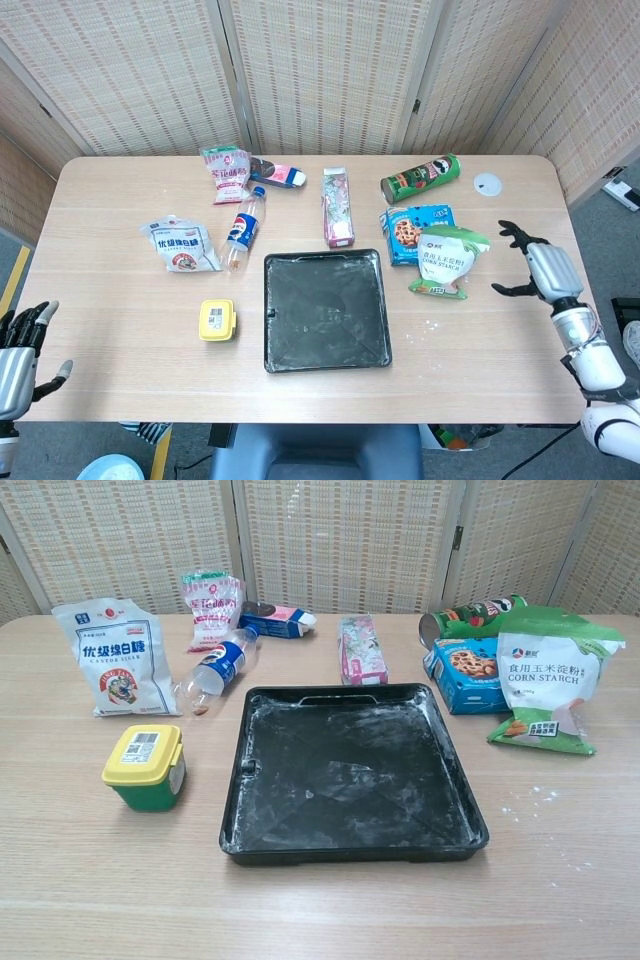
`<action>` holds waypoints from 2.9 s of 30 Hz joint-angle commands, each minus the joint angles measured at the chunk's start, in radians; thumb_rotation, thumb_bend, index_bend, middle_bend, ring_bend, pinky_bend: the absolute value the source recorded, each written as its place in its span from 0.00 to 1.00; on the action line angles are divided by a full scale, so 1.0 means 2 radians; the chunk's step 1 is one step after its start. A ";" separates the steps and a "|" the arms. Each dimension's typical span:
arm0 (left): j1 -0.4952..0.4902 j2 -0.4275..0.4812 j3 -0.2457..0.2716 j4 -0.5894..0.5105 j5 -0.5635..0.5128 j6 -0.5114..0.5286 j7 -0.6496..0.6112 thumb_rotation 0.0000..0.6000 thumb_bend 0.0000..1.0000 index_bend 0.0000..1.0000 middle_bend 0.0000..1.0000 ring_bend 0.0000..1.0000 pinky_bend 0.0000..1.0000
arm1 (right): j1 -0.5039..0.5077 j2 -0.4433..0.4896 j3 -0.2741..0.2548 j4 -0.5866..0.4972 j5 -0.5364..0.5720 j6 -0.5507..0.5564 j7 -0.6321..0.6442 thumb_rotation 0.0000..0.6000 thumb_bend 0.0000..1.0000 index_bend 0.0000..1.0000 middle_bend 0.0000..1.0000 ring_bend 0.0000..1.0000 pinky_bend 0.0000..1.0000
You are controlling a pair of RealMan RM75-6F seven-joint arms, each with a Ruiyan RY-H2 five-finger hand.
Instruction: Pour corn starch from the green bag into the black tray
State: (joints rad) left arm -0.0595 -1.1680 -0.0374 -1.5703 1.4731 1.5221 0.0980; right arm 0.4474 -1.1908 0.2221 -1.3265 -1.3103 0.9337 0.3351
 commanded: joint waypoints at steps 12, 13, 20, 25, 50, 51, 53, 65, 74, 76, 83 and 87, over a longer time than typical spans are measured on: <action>0.001 -0.002 0.000 -0.007 -0.002 -0.002 0.011 1.00 0.35 0.10 0.12 0.12 0.00 | 0.089 -0.048 0.009 0.114 0.056 -0.126 -0.042 1.00 0.18 0.19 0.26 0.31 0.26; 0.001 -0.002 0.000 -0.008 -0.002 -0.002 0.012 1.00 0.35 0.10 0.12 0.12 0.00 | 0.091 -0.050 0.009 0.118 0.058 -0.130 -0.043 1.00 0.18 0.20 0.27 0.31 0.26; 0.006 -0.001 0.002 -0.010 -0.004 -0.001 0.013 1.00 0.35 0.10 0.12 0.12 0.00 | 0.114 -0.076 0.003 0.167 0.073 -0.170 -0.051 1.00 0.18 0.22 0.29 0.33 0.27; 0.005 -0.003 0.003 -0.011 -0.005 -0.004 0.014 1.00 0.35 0.10 0.12 0.12 0.00 | 0.115 -0.088 -0.002 0.182 0.070 -0.177 -0.041 1.00 0.18 0.24 0.30 0.33 0.27; 0.010 -0.003 0.005 -0.009 -0.002 -0.004 0.008 1.00 0.35 0.10 0.12 0.12 0.00 | 0.090 -0.074 -0.058 0.109 -0.073 -0.146 0.224 1.00 0.18 0.29 0.34 0.38 0.27; 0.009 -0.003 0.005 -0.009 -0.002 -0.004 0.008 1.00 0.35 0.10 0.12 0.12 0.00 | 0.088 -0.068 -0.063 0.101 -0.082 -0.140 0.241 1.00 0.18 0.29 0.34 0.38 0.27; 0.009 -0.005 0.005 -0.008 -0.001 -0.005 0.007 1.00 0.35 0.10 0.12 0.12 0.00 | 0.084 -0.055 -0.076 0.083 -0.103 -0.127 0.281 1.00 0.18 0.29 0.34 0.38 0.27; 0.010 -0.006 0.007 -0.006 0.005 -0.003 0.003 1.00 0.35 0.11 0.12 0.12 0.00 | 0.062 -0.006 -0.149 0.031 -0.211 0.007 0.448 1.00 0.18 0.29 0.34 0.39 0.27; 0.011 -0.008 0.008 -0.001 0.007 -0.002 -0.005 1.00 0.35 0.11 0.12 0.12 0.00 | 0.064 0.000 -0.176 0.006 -0.236 0.050 0.458 1.00 0.18 0.29 0.34 0.39 0.27; 0.012 -0.009 0.009 0.001 0.007 -0.002 -0.006 1.00 0.35 0.11 0.12 0.13 0.00 | 0.064 -0.002 -0.178 0.004 -0.233 0.053 0.451 1.00 0.18 0.29 0.34 0.39 0.27; 0.014 -0.007 0.009 0.002 0.007 0.000 -0.010 1.00 0.35 0.11 0.12 0.13 0.00 | 0.059 0.003 -0.176 -0.006 -0.220 0.069 0.408 1.00 0.18 0.29 0.34 0.39 0.27; 0.015 -0.004 0.008 0.000 0.007 0.001 -0.007 1.00 0.35 0.11 0.12 0.14 0.00 | 0.055 0.026 -0.175 -0.024 -0.223 0.092 0.373 1.00 0.18 0.29 0.34 0.39 0.27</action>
State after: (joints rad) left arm -0.0297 -1.1767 -0.0211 -1.5711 1.4875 1.5245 0.0829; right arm 0.5626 -1.1648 -0.1293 -1.3518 -1.7542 1.0917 1.1188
